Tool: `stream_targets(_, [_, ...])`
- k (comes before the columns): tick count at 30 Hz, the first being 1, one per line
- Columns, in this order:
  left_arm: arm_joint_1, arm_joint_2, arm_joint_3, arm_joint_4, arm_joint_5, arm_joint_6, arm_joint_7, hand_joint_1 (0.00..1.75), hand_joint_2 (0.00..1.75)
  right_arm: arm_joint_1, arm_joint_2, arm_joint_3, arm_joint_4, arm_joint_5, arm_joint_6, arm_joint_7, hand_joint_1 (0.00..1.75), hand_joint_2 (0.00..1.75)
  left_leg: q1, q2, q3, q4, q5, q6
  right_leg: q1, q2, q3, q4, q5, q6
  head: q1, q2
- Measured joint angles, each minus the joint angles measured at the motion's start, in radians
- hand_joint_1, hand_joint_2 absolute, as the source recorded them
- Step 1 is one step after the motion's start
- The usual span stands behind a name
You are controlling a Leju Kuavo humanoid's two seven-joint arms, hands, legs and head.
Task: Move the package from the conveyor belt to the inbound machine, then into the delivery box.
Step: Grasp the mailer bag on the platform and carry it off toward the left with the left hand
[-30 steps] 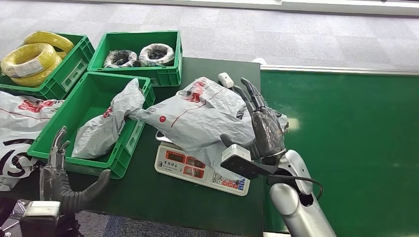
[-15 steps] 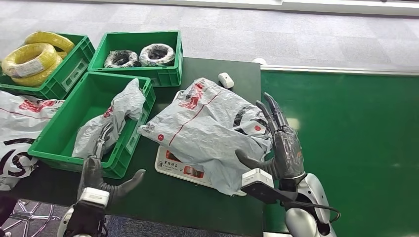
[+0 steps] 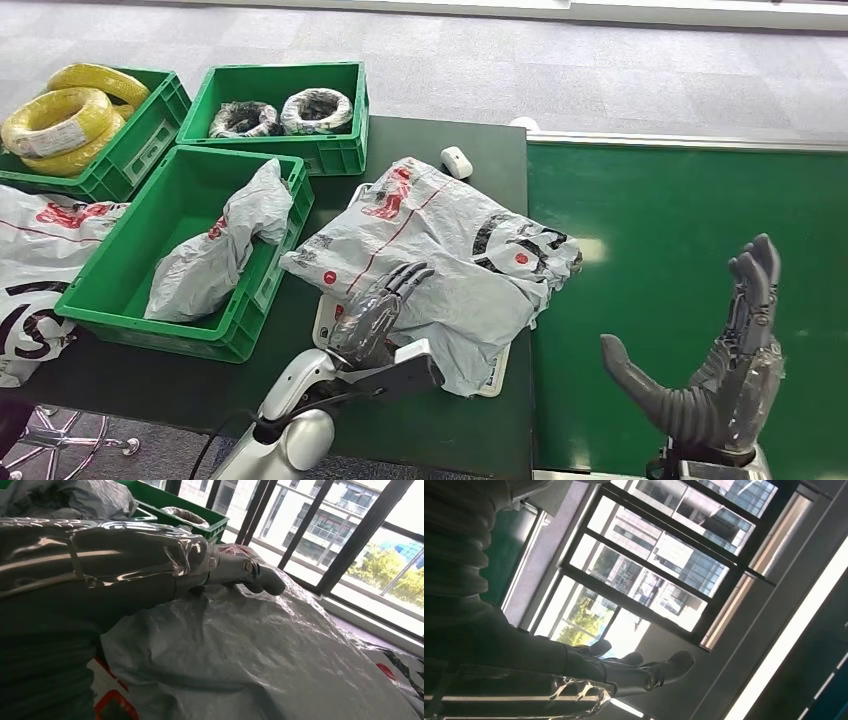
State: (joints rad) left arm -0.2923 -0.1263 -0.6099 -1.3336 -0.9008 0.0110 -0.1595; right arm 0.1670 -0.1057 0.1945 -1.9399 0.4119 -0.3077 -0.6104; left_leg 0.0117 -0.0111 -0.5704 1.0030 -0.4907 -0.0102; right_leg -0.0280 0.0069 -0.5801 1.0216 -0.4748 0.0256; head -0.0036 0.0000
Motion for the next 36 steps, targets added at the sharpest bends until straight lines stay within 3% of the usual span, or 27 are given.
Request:
stream_targets(2, [-0.050,-0.029,-0.029,0.085,-0.015,0.017,0.022,0.00,1.75,0.022,0.010,-0.017,-0.038,-0.013,-0.020,-0.019,0.00,1.75,0.000,0.000,0.000,0.000,0.000,0.000,0.000,0.000,0.000,0.000,0.000,0.000,0.000,0.000])
stream_targets(3, [-0.072,-0.041,-0.039,0.123,-0.018,0.022,0.028,0.08,1.75,0.029,0.014,-0.022,-0.051,-0.017,-0.025,-0.022,0.00,1.75,0.000,0.001,0.000,0.000,0.000,0.000,0.000,0.001,0.000,0.000,0.000,0.000,0.000,0.000])
stream_targets(7, [-0.125,-0.076,-0.060,0.228,-0.020,0.035,0.033,1.22,1.75,0.039,0.026,-0.035,-0.078,-0.023,-0.030,-0.023,0.00,1.75,0.000,0.001,0.001,0.000,0.000,0.000,0.000,0.001,0.001,0.000,0.000,0.000,0.000,0.000])
stream_targets(12, [-0.166,-0.102,-0.069,0.329,-0.020,0.065,0.039,1.31,1.75,0.043,0.048,-0.046,-0.087,-0.022,-0.027,-0.014,0.00,1.75,0.000,0.001,0.001,0.000,0.000,0.000,0.000,0.001,0.001,0.000,0.000,0.000,0.000,0.000])
stream_targets(19, [-0.190,-0.116,-0.069,0.376,-0.021,0.101,0.049,1.71,1.75,0.041,0.065,-0.051,-0.087,-0.025,-0.009,-0.014,0.00,1.75,0.000,0.001,0.000,0.000,0.000,0.000,0.000,0.001,0.001,0.000,0.000,0.000,0.000,0.000])
stream_targets(26, [-0.191,-0.116,-0.037,0.367,-0.014,0.152,0.059,1.75,1.75,0.014,0.079,-0.054,-0.080,-0.027,0.000,-0.002,0.00,1.75,0.000,0.000,0.000,0.000,0.000,0.000,0.000,0.001,0.001,0.000,0.000,0.000,0.000,0.000])
stream_targets(30, [-0.169,-0.105,0.014,0.263,0.047,0.172,0.041,1.75,1.75,0.016,0.083,-0.054,-0.076,-0.026,-0.013,-0.001,0.00,1.75,0.000,0.001,0.000,0.000,0.000,0.000,0.000,0.001,0.001,0.001,0.000,0.000,0.000,0.000])
stream_targets(36, [-0.144,-0.058,0.120,-0.043,0.067,0.156,0.065,1.75,1.75,0.036,0.090,-0.056,-0.076,-0.014,-0.020,-0.005,0.00,1.75,0.001,0.001,-0.001,-0.001,0.000,0.000,0.001,0.001,0.000,0.001,0.000,0.000,0.000,0.000])
